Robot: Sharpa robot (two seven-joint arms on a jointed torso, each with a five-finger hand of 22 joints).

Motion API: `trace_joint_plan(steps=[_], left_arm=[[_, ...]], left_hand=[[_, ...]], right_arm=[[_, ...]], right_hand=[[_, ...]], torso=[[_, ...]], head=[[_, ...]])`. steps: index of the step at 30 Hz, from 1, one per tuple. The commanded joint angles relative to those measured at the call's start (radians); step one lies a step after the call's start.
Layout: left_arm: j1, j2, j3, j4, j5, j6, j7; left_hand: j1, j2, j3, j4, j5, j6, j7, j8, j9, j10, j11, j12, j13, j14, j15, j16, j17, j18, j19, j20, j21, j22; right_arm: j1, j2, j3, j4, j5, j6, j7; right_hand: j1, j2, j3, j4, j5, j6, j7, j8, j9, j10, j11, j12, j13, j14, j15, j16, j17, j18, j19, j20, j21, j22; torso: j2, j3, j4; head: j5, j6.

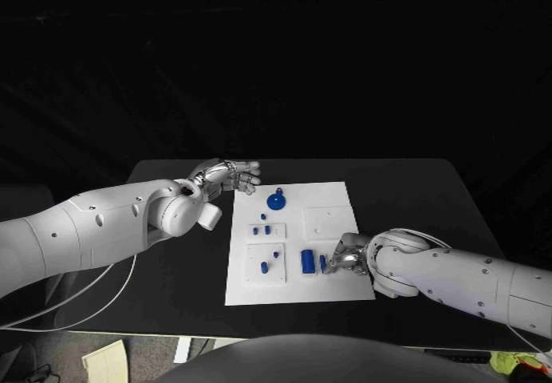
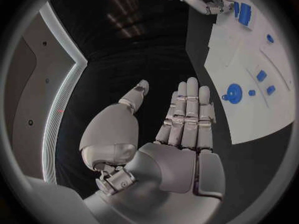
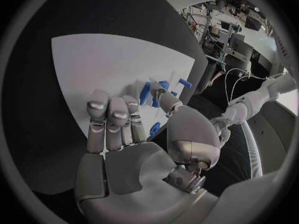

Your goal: Assemble the parts on the task board

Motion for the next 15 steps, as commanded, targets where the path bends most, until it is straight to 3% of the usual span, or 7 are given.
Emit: trace_joint_plan(steps=[1,15], left_arm=[[0.001,0.000,0.001,0.003,0.001,0.015,0.004],[0.001,0.000,0.001,0.003,0.001,0.016,0.004]], left_hand=[[0.000,0.011,0.003,0.002,0.000,-0.007,-0.001,0.007,-0.001,-0.008,0.000,0.004,-0.002,0.006,0.002,-0.007,0.002,0.017,0.005,0.001,-0.004,0.001],[0.001,0.011,0.003,0.001,0.000,-0.007,-0.001,0.008,-0.001,-0.008,0.000,0.004,-0.002,0.006,0.002,-0.008,0.003,0.017,0.005,0.001,-0.004,0.002]], right_arm=[[-0.003,0.006,-0.002,-0.002,-0.023,0.023,-0.016],[-0.012,0.010,-0.003,-0.008,-0.038,0.025,-0.025]], right_hand=[[0.000,0.013,0.008,0.001,0.006,0.004,0.002,0.005,-0.001,0.006,-0.001,-0.001,0.000,0.000,-0.007,-0.002,0.001,0.063,0.004,0.004,-0.002,0.015],[0.003,0.015,0.013,-0.006,0.008,0.005,0.002,0.005,-0.002,0.007,-0.001,0.000,0.000,0.001,-0.007,-0.002,0.001,0.063,0.005,0.005,-0.001,0.015]], torso=[[0.001,0.0006,-0.0002],[0.000,0.0003,-0.0005]], head=[[0.001,-0.001],[0.001,-0.005]])
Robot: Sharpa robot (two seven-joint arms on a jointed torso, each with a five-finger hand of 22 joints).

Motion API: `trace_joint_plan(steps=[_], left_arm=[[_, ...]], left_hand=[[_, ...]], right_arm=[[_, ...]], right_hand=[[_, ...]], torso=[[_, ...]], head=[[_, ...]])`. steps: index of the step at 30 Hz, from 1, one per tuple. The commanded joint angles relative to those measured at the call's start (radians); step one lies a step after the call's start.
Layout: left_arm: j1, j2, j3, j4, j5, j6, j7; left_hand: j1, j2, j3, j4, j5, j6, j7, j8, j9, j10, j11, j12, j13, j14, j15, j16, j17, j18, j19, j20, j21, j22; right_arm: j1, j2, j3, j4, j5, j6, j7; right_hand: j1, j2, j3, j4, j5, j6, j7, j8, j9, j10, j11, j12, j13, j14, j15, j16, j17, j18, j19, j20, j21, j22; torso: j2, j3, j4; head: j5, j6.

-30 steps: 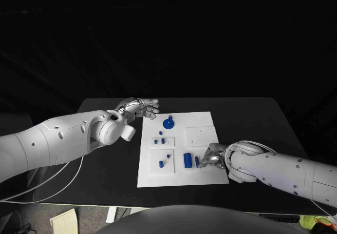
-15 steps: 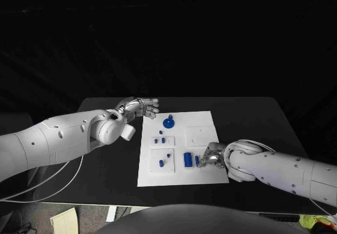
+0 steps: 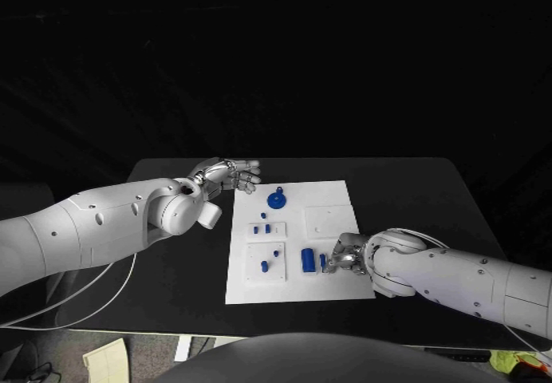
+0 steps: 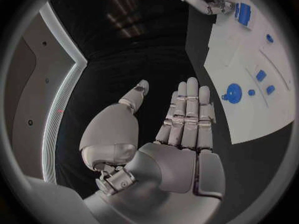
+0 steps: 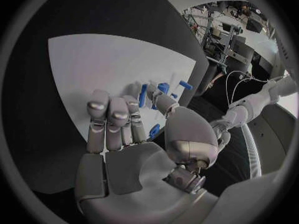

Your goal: Assemble the parts on the task board

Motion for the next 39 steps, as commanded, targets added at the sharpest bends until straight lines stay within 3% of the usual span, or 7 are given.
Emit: trace_joint_plan(steps=[1,7,17,21,30,35,39], left_arm=[[0.001,0.002,0.001,0.002,0.001,0.016,0.005],[0.001,0.002,0.001,-0.001,0.001,0.016,0.006],[0.001,0.003,0.001,-0.011,0.001,0.010,0.015],[0.002,0.003,0.001,-0.023,0.002,0.001,0.028],[0.027,0.013,0.001,-0.081,0.011,-0.014,0.064],[0.047,0.035,0.002,-0.139,0.036,-0.034,0.091],[0.056,0.064,0.002,-0.190,0.066,-0.044,0.114]], left_hand=[[0.001,0.011,0.003,0.001,0.000,-0.007,-0.001,0.004,-0.001,-0.008,0.000,0.004,-0.002,0.007,0.002,-0.004,0.001,0.017,0.005,0.001,-0.004,0.001],[0.002,0.011,0.004,0.001,0.000,-0.007,-0.001,0.004,-0.001,-0.008,0.000,0.004,-0.002,0.007,0.002,-0.004,0.002,0.017,0.005,0.001,-0.004,0.001],[0.002,0.010,0.003,0.000,0.000,-0.007,-0.001,0.004,-0.001,-0.008,0.000,0.004,-0.002,0.007,0.002,-0.005,0.002,0.017,0.005,0.001,-0.004,0.002],[0.004,0.010,0.004,-0.001,0.000,-0.006,-0.002,0.005,-0.001,-0.006,-0.001,0.005,-0.001,0.007,0.002,-0.006,0.003,0.017,0.005,0.001,-0.005,0.003],[0.017,0.018,0.007,-0.012,0.002,0.009,-0.008,0.016,0.000,0.009,-0.008,0.011,0.002,0.004,0.004,-0.015,0.008,0.016,0.004,0.002,-0.010,0.007],[0.035,0.024,0.011,-0.032,0.004,0.016,-0.016,0.021,-0.002,0.014,-0.012,0.009,0.002,-0.033,0.017,-0.050,0.004,0.008,-0.023,0.014,-0.031,0.008],[0.048,0.027,0.013,-0.051,0.006,0.003,-0.027,0.015,-0.010,-0.023,-0.013,-0.005,-0.010,-0.138,0.047,-0.124,-0.022,-0.008,-0.093,0.043,-0.076,0.002]], right_arm=[[-0.006,-0.003,-0.004,-0.002,-0.017,0.020,-0.013],[-0.006,-0.017,-0.004,0.004,0.006,-0.014,0.009],[0.020,-0.051,0.006,0.017,0.212,-0.135,0.191],[0.045,-0.054,0.017,0.002,0.339,-0.152,0.314],[0.118,-0.009,0.066,-0.156,0.608,-0.120,0.521],[0.141,0.028,0.123,-0.265,0.764,-0.104,0.585],[0.146,0.060,0.158,-0.336,0.846,-0.086,0.624]], right_hand=[[-0.001,0.010,0.004,-0.002,0.005,0.002,0.006,-0.003,-0.004,0.006,-0.001,0.000,0.000,0.001,-0.007,-0.002,0.001,0.062,0.003,0.003,-0.001,0.015],[-0.012,-0.003,0.003,0.000,0.006,0.002,0.006,-0.004,-0.005,0.006,0.000,-0.001,0.000,0.001,-0.006,-0.003,0.001,0.062,0.003,0.006,-0.001,0.015],[-0.054,-0.122,0.009,0.057,-0.004,-0.095,0.035,-0.052,-0.022,-0.010,0.027,-0.002,0.002,-0.001,0.015,-0.012,-0.003,0.062,0.002,0.000,-0.014,0.008],[-0.056,-0.132,0.019,0.080,-0.004,-0.110,0.042,-0.055,-0.019,-0.017,0.033,-0.001,0.003,-0.004,0.021,-0.014,-0.002,0.062,0.000,-0.004,-0.018,0.007],[-0.028,-0.049,-0.016,0.025,0.032,-0.133,0.051,-0.053,-0.008,-0.081,0.043,-0.032,-0.012,-0.067,0.032,-0.072,-0.025,0.061,-0.072,0.013,-0.072,-0.002],[-0.016,-0.024,-0.034,-0.002,0.083,-0.152,0.065,-0.052,-0.001,-0.155,0.057,-0.118,-0.079,-0.144,0.048,-0.188,-0.082,0.057,-0.168,0.055,-0.180,-0.049],[-0.014,-0.016,-0.036,-0.010,0.116,-0.174,0.090,-0.050,0.007,-0.252,0.091,-0.296,-0.237,-0.270,0.100,-0.382,-0.176,0.024,-0.325,0.123,-0.354,-0.137]], torso=[[-0.001,-0.0004,-0.0003],[-0.001,-0.0005,-0.0002],[-0.003,-0.0022,-0.0018],[-0.005,-0.0032,-0.0019],[-0.017,-0.0080,-0.0049],[-0.030,-0.0127,-0.0087],[-0.038,-0.0115,-0.0094]], head=[[0.000,-0.001],[0.000,0.001],[-0.005,0.022],[-0.008,0.038],[-0.030,0.122],[-0.038,0.185],[-0.039,0.222]])
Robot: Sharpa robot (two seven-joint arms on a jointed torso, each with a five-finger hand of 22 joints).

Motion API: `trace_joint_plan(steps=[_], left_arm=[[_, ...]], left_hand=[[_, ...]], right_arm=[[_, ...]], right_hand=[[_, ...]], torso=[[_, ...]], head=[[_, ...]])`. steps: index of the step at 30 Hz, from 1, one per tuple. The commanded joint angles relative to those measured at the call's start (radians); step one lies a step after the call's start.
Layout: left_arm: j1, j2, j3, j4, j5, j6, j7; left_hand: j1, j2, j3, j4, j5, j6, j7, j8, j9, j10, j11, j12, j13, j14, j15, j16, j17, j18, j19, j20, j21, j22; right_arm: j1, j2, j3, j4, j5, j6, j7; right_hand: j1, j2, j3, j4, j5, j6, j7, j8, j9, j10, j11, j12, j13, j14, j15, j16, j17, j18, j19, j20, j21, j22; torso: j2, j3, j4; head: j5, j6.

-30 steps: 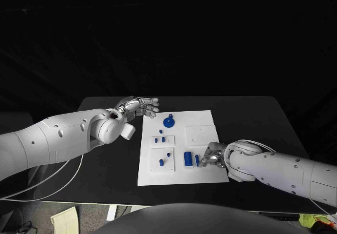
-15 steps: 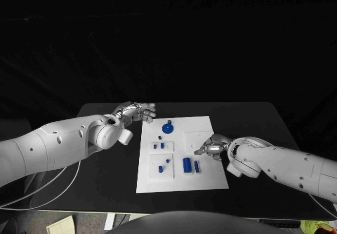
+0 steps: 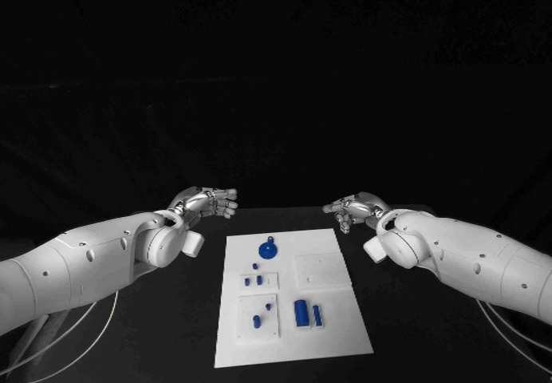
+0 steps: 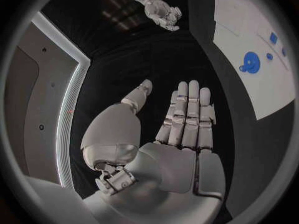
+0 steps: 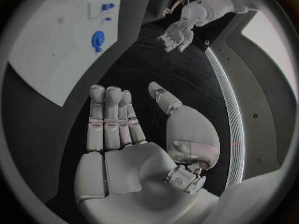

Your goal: Assemble the parts on the task board

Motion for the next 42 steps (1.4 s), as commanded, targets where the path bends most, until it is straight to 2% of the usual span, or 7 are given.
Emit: trace_joint_plan(steps=[1,7,17,18,24,25,42], left_arm=[[0.005,0.024,0.002,-0.034,0.060,-0.026,0.065],[0.012,0.062,0.004,-0.093,0.096,-0.035,0.090],[0.011,0.093,0.005,-0.124,0.116,-0.027,0.109],[0.010,0.087,0.003,-0.122,0.087,-0.025,0.072],[-0.002,0.074,0.014,-0.074,0.088,-0.073,0.084],[-0.005,0.071,0.017,-0.059,0.088,-0.088,0.088],[-0.110,-0.047,0.118,0.393,0.098,-0.542,0.204]], left_hand=[[0.011,0.000,0.000,-0.011,0.007,-0.015,-0.013,-0.005,-0.008,-0.056,0.005,-0.009,-0.019,-0.080,0.020,-0.055,-0.023,-0.016,-0.059,0.020,-0.037,-0.007],[0.009,-0.005,-0.005,-0.016,0.007,-0.072,-0.030,-0.034,-0.024,-0.193,0.007,-0.009,-0.079,-0.197,0.032,-0.132,-0.066,-0.035,-0.162,0.053,-0.102,-0.009],[-0.038,-0.033,-0.031,0.020,0.002,-0.173,-0.070,-0.075,-0.037,-0.342,-0.014,-0.009,-0.147,-0.285,0.037,-0.175,-0.098,-0.035,-0.249,0.096,-0.152,0.014],[-0.918,0.063,-0.426,0.244,-0.057,-0.797,-0.170,-0.328,-0.466,-1.170,-0.109,-0.072,-0.239,-0.934,-0.104,-0.327,-0.647,-0.035,-0.669,-0.002,-0.499,-0.364],[-0.918,0.063,-0.426,0.244,-0.057,-0.797,-0.170,-0.328,-0.466,-1.170,-0.109,-0.072,-0.239,-0.934,-0.104,-0.327,-0.647,-0.035,-0.669,-0.002,-0.499,-0.536],[-0.918,0.063,-0.426,0.244,-0.057,-0.797,-0.170,-0.328,-0.466,-1.170,-0.109,-0.072,-0.239,-0.934,-0.104,-0.327,-0.647,-0.035,-0.669,-0.002,-0.499,-1.240],[-0.918,0.063,-0.426,0.244,-0.057,-0.797,-0.170,-0.328,-0.466,-1.170,-0.109,-0.072,-0.239,-0.934,-0.104,-0.327,-0.647,-0.035,-0.669,-0.002,-0.499,-1.240]], right_arm=[[-0.002,0.027,0.018,-0.053,0.184,0.047,0.112],[-0.002,0.066,0.030,-0.123,0.237,0.101,0.148],[-0.004,0.084,0.041,-0.154,0.247,0.101,0.169],[-0.003,0.085,0.040,-0.151,0.215,0.070,0.128],[-0.008,0.067,0.040,-0.103,0.235,0.026,0.149],[-0.009,0.061,0.040,-0.088,0.240,0.013,0.156],[-0.058,-0.126,0.039,0.401,0.441,-0.430,0.373]], right_hand=[[0.000,0.012,0.010,-0.004,0.015,-0.013,0.018,0.002,0.006,-0.074,0.029,-0.178,-0.159,-0.123,0.066,-0.167,-0.085,0.005,-0.147,0.054,-0.146,-0.075],[0.025,0.028,-0.028,-0.009,0.029,-0.063,0.009,-0.002,-0.002,-0.083,0.103,-0.518,-0.544,-0.294,0.199,-0.473,-0.269,-0.042,-0.373,0.142,-0.389,-0.226],[0.028,0.043,-0.094,-0.004,0.009,-0.100,-0.010,-0.005,-0.033,-0.080,0.097,-0.672,-0.748,-0.362,0.204,-0.586,-0.383,-0.052,-0.463,0.182,-0.493,-0.290],[-0.770,0.103,-0.620,0.276,-0.159,-0.881,-0.159,-0.205,-0.595,-0.942,-0.054,-0.858,-1.043,-1.110,0.049,-0.912,-0.914,-0.203,-0.991,-0.019,-0.791,-1.209],[-0.770,0.103,-0.620,0.276,-0.159,-0.881,-0.159,-0.205,-0.595,-0.942,-0.054,-0.858,-1.043,-1.110,0.049,-0.912,-0.914,-0.203,-0.991,-0.019,-0.791,-1.209],[-0.770,0.103,-0.620,0.276,-0.159,-0.881,-0.159,-0.205,-0.595,-0.942,-0.054,-0.858,-1.043,-1.110,0.049,-0.912,-0.914,-0.203,-0.991,-0.019,-0.791,-1.209],[-0.770,0.103,-0.620,0.276,-0.159,-0.881,-0.159,-0.205,-0.595,-0.942,-0.054,-0.858,-1.043,-1.110,0.049,-0.912,-0.914,-0.203,-0.991,-0.019,-0.791,-1.209]], torso=[[-0.013,0.0007,-0.0014],[-0.020,0.0062,0.0010],[-0.027,0.0188,-0.0004],[-0.024,0.0136,0.0011],[-0.020,-0.0101,0.0085],[-0.019,-0.0150,0.0101],[-0.018,-0.0254,0.0133]], head=[[-0.002,0.040],[0.001,0.077],[0.010,0.096],[0.008,0.091],[-0.010,0.081],[-0.014,0.078],[-0.022,0.074]])
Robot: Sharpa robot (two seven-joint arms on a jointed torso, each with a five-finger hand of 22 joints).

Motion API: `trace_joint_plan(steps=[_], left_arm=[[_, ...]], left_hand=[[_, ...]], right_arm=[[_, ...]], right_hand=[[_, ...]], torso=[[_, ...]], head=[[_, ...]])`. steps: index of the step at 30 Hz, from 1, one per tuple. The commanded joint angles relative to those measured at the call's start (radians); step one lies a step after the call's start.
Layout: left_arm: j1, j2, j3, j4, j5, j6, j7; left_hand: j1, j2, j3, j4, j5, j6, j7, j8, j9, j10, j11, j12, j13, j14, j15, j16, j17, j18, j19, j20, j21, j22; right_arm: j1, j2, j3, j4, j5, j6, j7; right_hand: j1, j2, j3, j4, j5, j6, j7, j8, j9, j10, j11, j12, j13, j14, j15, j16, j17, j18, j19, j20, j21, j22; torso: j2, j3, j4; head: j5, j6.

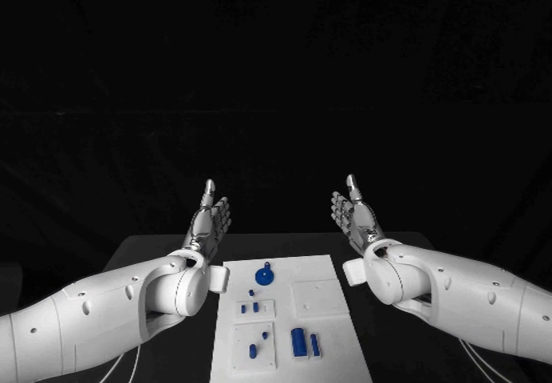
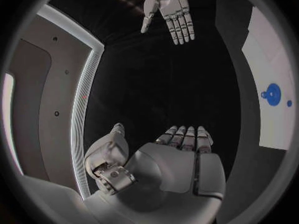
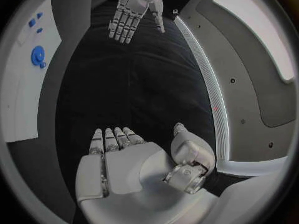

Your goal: Assemble the parts on the task board

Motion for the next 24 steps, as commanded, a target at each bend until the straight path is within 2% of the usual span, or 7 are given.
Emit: trace_joint_plan(steps=[1,5,9,24], left_arm=[[-0.010,-0.012,0.010,0.053,0.006,-0.187,0.073],[-0.021,-0.025,0.021,0.101,0.007,-0.235,0.086],[-0.023,-0.027,0.023,0.111,0.007,-0.245,0.088],[-0.023,-0.027,0.023,0.111,0.007,-0.245,0.088]], left_hand=[[-0.024,0.000,-0.013,0.003,-0.005,-0.018,-0.001,-0.011,-0.009,-0.023,-0.003,-0.007,-0.003,-0.017,-0.004,-0.008,-0.011,-0.016,-0.014,0.000,-0.011,-0.062],[-0.024,0.000,-0.013,0.003,-0.005,-0.018,-0.001,-0.011,-0.009,-0.023,-0.003,-0.007,-0.003,-0.017,-0.004,-0.008,-0.011,-0.016,-0.014,0.000,-0.011,-0.062],[-0.024,0.000,-0.013,0.003,-0.005,-0.018,-0.001,-0.011,-0.009,-0.023,-0.003,-0.007,-0.003,-0.017,-0.004,-0.008,-0.011,-0.016,-0.014,0.000,-0.011,-0.062],[-0.024,0.000,-0.013,0.003,-0.005,-0.018,-0.001,-0.011,-0.009,-0.023,-0.003,-0.007,-0.003,-0.017,-0.004,-0.008,-0.011,-0.016,-0.014,0.000,-0.011,-0.062]], right_arm=[[-0.007,-0.024,0.000,0.072,0.094,-0.195,0.119],[-0.015,-0.053,0.000,0.149,0.125,-0.265,0.153],[-0.019,-0.066,0.000,0.183,0.139,-0.296,0.168],[-0.019,-0.068,0.000,0.188,0.141,-0.300,0.170]], right_hand=[[-0.006,0.000,-0.004,0.000,-0.003,-0.005,0.000,-0.003,-0.002,-0.004,0.000,-0.003,-0.002,-0.005,0.000,-0.003,-0.003,-0.014,-0.005,0.000,-0.003,-0.002],[-0.006,0.000,-0.004,0.000,-0.003,-0.005,0.000,-0.003,-0.002,-0.004,0.000,-0.003,-0.002,-0.005,0.000,-0.003,-0.003,-0.014,-0.005,0.000,-0.003,-0.002],[-0.006,0.000,-0.004,0.000,-0.003,-0.005,0.000,-0.003,-0.002,-0.004,0.000,-0.003,-0.002,-0.005,0.000,-0.003,-0.003,-0.014,-0.005,0.000,-0.003,-0.002],[-0.006,0.000,-0.004,0.000,-0.003,-0.005,0.000,-0.003,-0.002,-0.004,0.000,-0.003,-0.002,-0.005,0.000,-0.003,-0.003,-0.014,-0.005,0.000,-0.003,-0.002]], torso=[[0.000,-0.0005,0.0001],[0.000,-0.0005,0.0001],[0.000,-0.0005,0.0001],[0.000,-0.0005,0.0001]], head=[[0.000,0.000],[0.000,0.000],[0.000,0.000],[0.000,0.000]])
